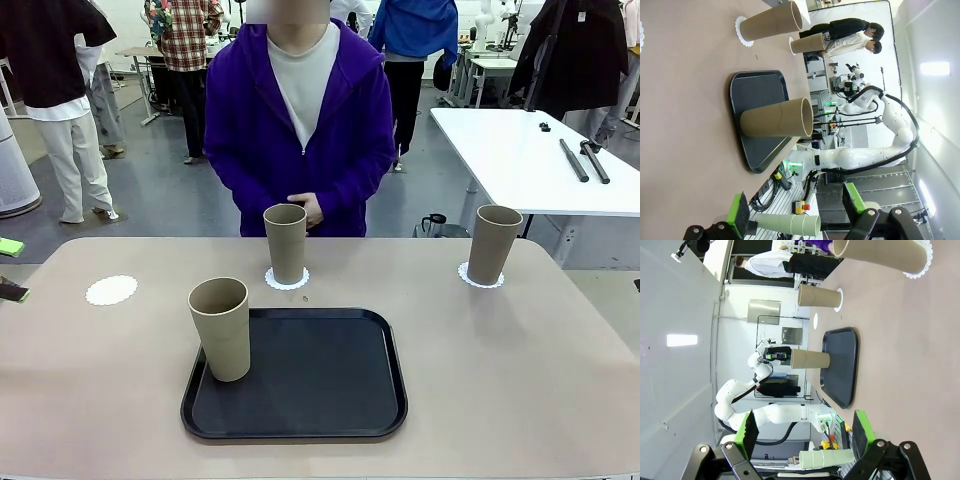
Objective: Place coasters on the table and set cups on them.
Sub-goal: Take one Reusable plastic cup from the Flat Tray and place it on a coaster set by the human.
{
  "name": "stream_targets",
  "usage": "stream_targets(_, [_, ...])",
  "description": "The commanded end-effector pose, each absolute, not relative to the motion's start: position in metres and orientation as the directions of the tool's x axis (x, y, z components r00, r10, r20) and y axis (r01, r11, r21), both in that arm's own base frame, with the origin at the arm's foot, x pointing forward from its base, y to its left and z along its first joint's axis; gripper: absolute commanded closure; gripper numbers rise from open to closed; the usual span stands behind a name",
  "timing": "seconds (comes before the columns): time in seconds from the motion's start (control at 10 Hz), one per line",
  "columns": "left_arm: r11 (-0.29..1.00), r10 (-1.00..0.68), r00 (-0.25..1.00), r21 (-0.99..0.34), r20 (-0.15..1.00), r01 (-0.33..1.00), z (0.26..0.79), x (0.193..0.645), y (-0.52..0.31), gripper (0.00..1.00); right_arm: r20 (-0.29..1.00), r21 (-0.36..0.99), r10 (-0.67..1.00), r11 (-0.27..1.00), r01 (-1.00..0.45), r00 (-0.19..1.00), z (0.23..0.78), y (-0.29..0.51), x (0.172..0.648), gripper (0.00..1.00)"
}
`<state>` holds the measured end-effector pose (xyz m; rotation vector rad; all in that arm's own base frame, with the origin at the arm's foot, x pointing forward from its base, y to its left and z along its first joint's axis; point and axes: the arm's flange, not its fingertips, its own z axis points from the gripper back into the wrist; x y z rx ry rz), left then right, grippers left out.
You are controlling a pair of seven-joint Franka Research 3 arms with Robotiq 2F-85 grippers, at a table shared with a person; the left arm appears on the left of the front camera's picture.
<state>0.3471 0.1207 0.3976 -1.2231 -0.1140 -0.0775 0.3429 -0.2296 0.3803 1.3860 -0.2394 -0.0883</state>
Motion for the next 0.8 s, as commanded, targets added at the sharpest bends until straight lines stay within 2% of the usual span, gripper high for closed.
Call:
stream_targets(0.0, [0.329,0.010,0.991,-0.936,0.137,0.126,0.399,0.346,0.121,0.00,0.107,0.981,-0.202,0.183,-0.070,0.974,0.380,-0.229,0.341,0.00])
stream_targets(0.2, [0.339,0.002,0.992,-0.933,0.129,0.121,0.398,0.347,0.121,0.00,0.107,0.981,-0.202,0.183,-0.070,0.974,0.380,-0.229,0.341,0.00])
stream_targets(0.4, [0.470,-0.219,0.904,-0.772,0.369,0.428,0.433,0.393,0.091,0.00,0.107,0.981,-0.202,0.183,-0.070,0.974,0.380,-0.229,0.341,0.00])
stream_targets(0.5, [0.499,-0.393,0.824,-0.657,0.409,0.565,0.447,0.413,0.068,0.00,0.107,0.981,-0.202,0.183,-0.070,0.974,0.380,-0.229,0.341,0.00])
stream_targets(0.7, [0.489,-0.631,0.664,-0.459,0.401,0.742,0.448,0.407,0.016,0.00,0.107,0.981,-0.202,0.183,-0.070,0.974,0.380,-0.229,0.341,0.00])
